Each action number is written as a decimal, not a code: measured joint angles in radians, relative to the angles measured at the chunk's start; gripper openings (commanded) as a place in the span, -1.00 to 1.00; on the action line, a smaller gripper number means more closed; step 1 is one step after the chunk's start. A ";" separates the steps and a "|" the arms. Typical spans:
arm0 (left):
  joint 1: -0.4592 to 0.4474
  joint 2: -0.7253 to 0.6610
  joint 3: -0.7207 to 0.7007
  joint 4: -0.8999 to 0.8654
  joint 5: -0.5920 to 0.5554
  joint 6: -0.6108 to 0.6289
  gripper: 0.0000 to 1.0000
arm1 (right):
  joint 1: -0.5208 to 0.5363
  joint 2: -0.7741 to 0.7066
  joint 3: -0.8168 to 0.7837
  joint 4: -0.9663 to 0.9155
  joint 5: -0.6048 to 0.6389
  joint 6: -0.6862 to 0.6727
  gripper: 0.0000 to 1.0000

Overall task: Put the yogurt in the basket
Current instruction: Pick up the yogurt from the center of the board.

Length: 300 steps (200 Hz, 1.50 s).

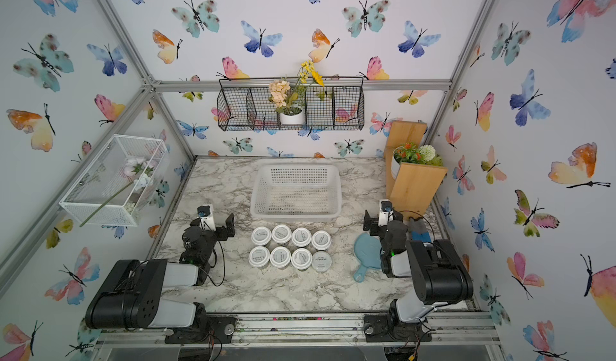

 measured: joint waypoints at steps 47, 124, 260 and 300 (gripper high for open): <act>0.000 0.000 0.000 0.000 0.000 0.000 0.97 | 0.000 0.000 0.000 0.000 0.000 0.000 0.98; -0.011 -0.070 0.043 -0.134 -0.054 -0.023 0.97 | -0.001 -0.050 -0.032 0.004 0.017 0.011 0.98; -0.116 -0.526 0.513 -1.159 0.105 -0.423 0.97 | -0.003 -0.602 0.409 -1.255 -0.046 0.367 0.98; -0.179 -0.521 0.593 -1.286 0.162 -0.430 0.97 | -0.003 -0.584 0.513 -1.382 -0.119 0.374 0.68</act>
